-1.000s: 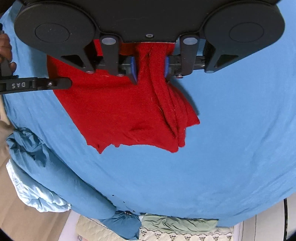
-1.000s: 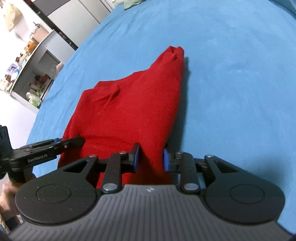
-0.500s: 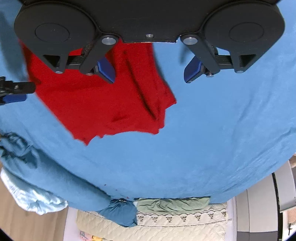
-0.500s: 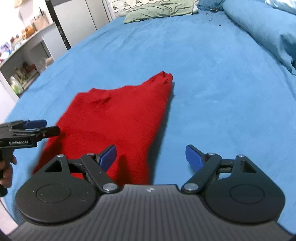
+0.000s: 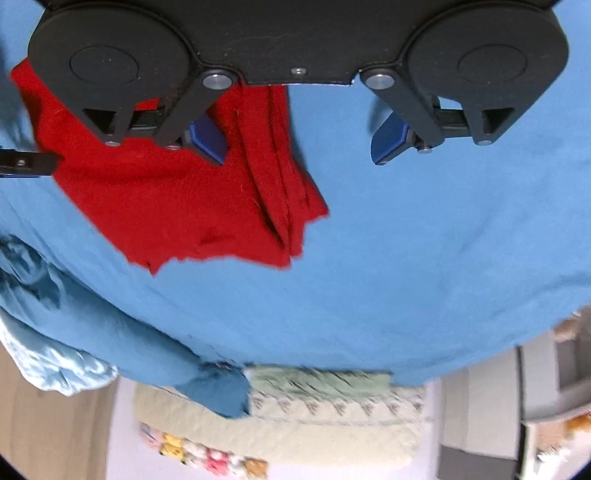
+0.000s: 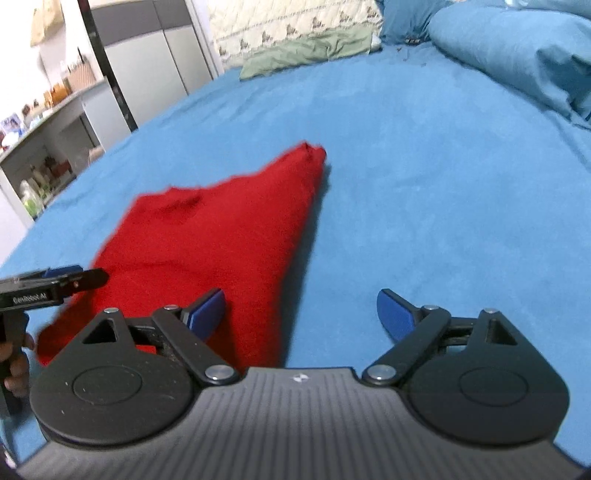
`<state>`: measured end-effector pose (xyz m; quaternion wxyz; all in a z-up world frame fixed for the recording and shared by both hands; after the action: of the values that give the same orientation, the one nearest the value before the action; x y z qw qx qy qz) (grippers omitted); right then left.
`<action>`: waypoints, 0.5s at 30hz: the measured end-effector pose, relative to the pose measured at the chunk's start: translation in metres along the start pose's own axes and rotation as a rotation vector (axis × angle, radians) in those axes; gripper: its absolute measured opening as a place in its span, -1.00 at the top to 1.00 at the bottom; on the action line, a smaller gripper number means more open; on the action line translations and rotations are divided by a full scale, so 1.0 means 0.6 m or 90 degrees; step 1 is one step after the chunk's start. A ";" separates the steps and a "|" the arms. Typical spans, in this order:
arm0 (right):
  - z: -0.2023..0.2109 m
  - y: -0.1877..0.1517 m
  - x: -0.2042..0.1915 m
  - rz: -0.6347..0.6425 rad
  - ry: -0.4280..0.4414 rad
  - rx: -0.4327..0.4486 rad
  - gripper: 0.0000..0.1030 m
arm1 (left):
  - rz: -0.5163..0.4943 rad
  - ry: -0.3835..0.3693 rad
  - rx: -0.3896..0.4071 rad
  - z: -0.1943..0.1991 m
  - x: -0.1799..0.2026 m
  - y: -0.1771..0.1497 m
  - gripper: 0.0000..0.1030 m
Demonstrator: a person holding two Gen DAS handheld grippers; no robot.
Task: Fold small clothes
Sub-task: 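Release the sweater and lift both grippers away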
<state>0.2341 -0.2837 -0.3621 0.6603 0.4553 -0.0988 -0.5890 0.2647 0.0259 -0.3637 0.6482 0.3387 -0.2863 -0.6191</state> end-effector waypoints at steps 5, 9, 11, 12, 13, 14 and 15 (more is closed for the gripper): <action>0.135 0.039 -0.088 0.049 -0.024 0.045 -1.00 | -0.013 0.042 0.036 0.159 -0.005 0.054 -0.86; 0.244 0.043 -0.155 0.066 -0.071 0.049 -1.00 | -0.035 0.081 0.064 0.290 -0.002 0.074 -1.00; 0.291 0.032 -0.186 0.065 -0.086 0.047 -1.00 | -0.046 0.101 0.076 0.349 0.001 0.069 -1.00; 0.310 0.025 -0.197 0.062 -0.093 0.047 -1.00 | -0.046 0.110 0.078 0.373 0.001 0.062 -1.00; 0.333 0.015 -0.210 0.059 -0.100 0.044 -1.00 | -0.046 0.117 0.075 0.396 0.002 0.054 -1.00; 0.354 0.003 -0.222 0.057 -0.107 0.046 -1.00 | -0.043 0.123 0.072 0.416 0.002 0.045 -1.00; 0.372 -0.007 -0.231 0.057 -0.114 0.050 -1.00 | -0.038 0.131 0.073 0.433 0.001 0.036 -1.00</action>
<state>0.0424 -0.2713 -0.1826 0.6565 0.4215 -0.2003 -0.5926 0.0725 0.0037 -0.1892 0.6349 0.4451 -0.2432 -0.5827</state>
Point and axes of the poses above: each gripper's, at about its wrist camera, not at the fingertips, and z roughly against the way its jaws point, x to its right, y to its top, the point moved 4 cm from there along -z, roughly the way its jaws point, and after that the axes turned 14 degrees about y, right-handed, at the moved point
